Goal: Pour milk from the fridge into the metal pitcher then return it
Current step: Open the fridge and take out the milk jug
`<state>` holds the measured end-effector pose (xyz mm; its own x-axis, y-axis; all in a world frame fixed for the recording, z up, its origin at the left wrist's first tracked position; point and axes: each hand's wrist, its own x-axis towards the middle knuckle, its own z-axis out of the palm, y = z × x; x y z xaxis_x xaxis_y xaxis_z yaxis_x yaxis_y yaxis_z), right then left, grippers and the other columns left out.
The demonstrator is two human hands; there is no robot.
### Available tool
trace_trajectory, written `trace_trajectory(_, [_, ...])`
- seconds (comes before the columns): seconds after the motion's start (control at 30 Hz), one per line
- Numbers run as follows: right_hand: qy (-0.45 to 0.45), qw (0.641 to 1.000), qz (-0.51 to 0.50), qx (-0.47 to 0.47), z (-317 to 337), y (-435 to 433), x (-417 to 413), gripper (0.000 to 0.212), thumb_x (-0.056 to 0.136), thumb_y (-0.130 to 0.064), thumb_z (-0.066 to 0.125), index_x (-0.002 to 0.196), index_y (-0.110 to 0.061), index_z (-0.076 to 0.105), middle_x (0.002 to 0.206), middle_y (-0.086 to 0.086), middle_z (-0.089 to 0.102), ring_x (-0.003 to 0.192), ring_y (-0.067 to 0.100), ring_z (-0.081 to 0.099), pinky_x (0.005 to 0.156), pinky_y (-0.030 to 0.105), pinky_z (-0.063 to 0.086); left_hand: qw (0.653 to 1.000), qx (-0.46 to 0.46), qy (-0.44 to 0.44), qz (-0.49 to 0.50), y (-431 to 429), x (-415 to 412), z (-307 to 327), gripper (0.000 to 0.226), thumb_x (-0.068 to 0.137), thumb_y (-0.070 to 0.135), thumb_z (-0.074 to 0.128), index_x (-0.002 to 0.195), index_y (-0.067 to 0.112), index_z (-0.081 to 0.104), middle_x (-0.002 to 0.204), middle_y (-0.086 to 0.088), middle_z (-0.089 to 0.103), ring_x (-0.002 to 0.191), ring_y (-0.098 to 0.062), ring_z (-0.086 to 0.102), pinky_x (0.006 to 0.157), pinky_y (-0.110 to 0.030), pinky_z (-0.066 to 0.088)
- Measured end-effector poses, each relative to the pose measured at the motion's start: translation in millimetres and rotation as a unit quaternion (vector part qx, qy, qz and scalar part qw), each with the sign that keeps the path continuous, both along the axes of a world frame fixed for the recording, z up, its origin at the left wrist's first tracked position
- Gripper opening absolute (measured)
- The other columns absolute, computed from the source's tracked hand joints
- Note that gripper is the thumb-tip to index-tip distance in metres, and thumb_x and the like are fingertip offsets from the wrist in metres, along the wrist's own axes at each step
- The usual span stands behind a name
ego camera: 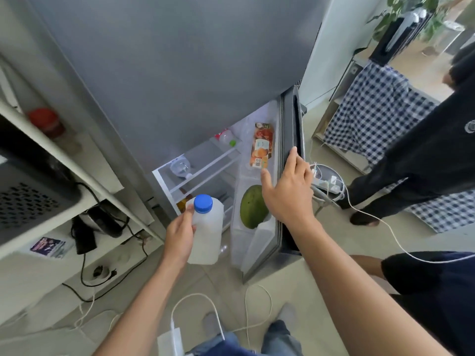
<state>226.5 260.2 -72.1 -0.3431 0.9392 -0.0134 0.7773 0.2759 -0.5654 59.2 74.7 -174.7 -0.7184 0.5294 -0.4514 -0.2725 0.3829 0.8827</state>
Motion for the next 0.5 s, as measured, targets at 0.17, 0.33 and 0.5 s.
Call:
trace_trajectory(0.17, [0.027,0.999,0.026,-0.035,-0.1,-10.3,-27.0,0.101,0.112,-0.061,0.049,0.179,-0.013,-0.01,0.188,0.001,-0.005,0.174,0.032,-0.011,0.137,0.059,0.01,0.999,0.012,0.002,0.042,-23.5,-19.4,12.2,0.048,0.106,0.066,0.057,0.102,0.027,0.084,0.082,0.015,0.073,0.085,-0.014,0.065,0.086,-0.037,0.047])
trace_trajectory(0.33, [0.022,0.994,0.091,-0.061,-1.2,-20.4,-53.7,0.108,0.111,-0.071,0.041,0.177,-0.01,-0.019,0.186,0.002,-0.023,0.17,0.032,-0.028,0.139,0.052,-0.005,0.996,0.015,0.036,0.077,-43.3,-35.0,31.5,0.057,0.095,0.081,0.055,0.077,0.029,0.067,0.072,0.012,0.055,0.075,-0.017,0.052,0.079,-0.038,0.038])
trace_trajectory(0.5, [0.078,0.979,0.154,-0.103,-3.1,-31.6,-64.8,0.109,0.112,-0.069,0.045,0.177,-0.005,-0.016,0.184,0.0,-0.029,0.169,0.016,-0.029,0.139,0.039,-0.008,0.99,0.032,0.077,0.114,-66.6,-51.0,42.2,0.067,0.099,0.081,0.051,0.086,0.015,0.06,0.078,0.003,0.047,0.076,-0.019,0.045,0.075,-0.038,0.035])
